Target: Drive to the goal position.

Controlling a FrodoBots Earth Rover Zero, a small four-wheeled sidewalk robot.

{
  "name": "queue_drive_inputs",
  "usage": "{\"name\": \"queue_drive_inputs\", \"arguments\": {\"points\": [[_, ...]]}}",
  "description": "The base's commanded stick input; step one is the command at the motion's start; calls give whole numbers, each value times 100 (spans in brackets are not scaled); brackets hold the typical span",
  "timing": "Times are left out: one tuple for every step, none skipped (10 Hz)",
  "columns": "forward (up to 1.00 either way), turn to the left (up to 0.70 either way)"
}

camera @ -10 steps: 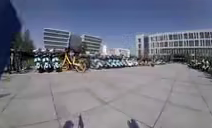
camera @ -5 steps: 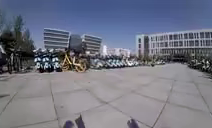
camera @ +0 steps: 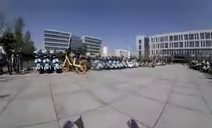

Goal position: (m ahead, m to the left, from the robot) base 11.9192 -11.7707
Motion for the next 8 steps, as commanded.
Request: {"name": "queue_drive_inputs", "arguments": {"points": [[100, 0], [100, 0], [100, 0], [100, 0], [100, 0], [0, 0], [0, 0], [0, 0]]}}
